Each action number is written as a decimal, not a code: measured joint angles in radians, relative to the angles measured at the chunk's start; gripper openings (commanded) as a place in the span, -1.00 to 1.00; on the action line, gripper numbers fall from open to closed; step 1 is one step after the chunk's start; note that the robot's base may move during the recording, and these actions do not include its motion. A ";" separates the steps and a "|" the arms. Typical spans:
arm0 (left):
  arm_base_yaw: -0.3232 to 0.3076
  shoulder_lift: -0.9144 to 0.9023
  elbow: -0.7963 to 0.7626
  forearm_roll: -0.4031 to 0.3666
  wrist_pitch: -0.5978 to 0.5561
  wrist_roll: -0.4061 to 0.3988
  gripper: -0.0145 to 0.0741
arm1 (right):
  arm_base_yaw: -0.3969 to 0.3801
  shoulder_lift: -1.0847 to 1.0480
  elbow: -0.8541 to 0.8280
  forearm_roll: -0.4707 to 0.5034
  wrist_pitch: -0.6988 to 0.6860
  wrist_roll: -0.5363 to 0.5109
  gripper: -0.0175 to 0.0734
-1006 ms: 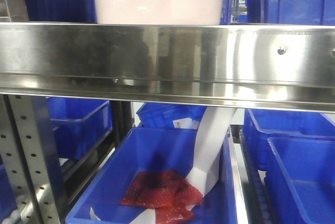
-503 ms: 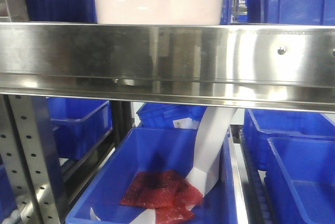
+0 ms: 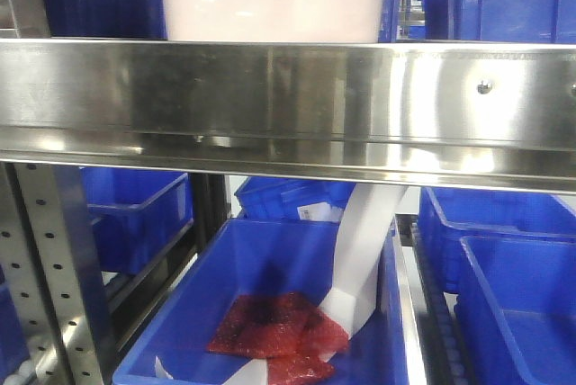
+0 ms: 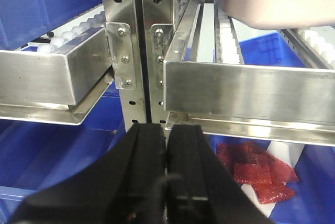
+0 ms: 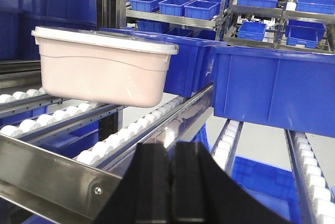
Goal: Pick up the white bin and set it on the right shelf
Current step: 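Open both grippers and release the bin on the shelf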
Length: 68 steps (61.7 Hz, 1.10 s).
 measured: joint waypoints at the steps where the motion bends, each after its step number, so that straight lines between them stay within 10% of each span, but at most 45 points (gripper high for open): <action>1: 0.000 0.000 0.000 0.000 0.000 0.000 -0.94 | 0.000 0.000 0.000 0.000 0.000 0.000 -0.47; 36: -0.158 -0.185 0.394 0.000 -0.334 0.000 -0.94 | 0.000 0.000 0.000 0.000 0.000 0.000 -0.47; 68: -0.171 -0.289 0.411 -0.018 -0.365 -0.017 -0.94 | 0.000 0.000 0.002 0.002 0.000 0.000 -0.47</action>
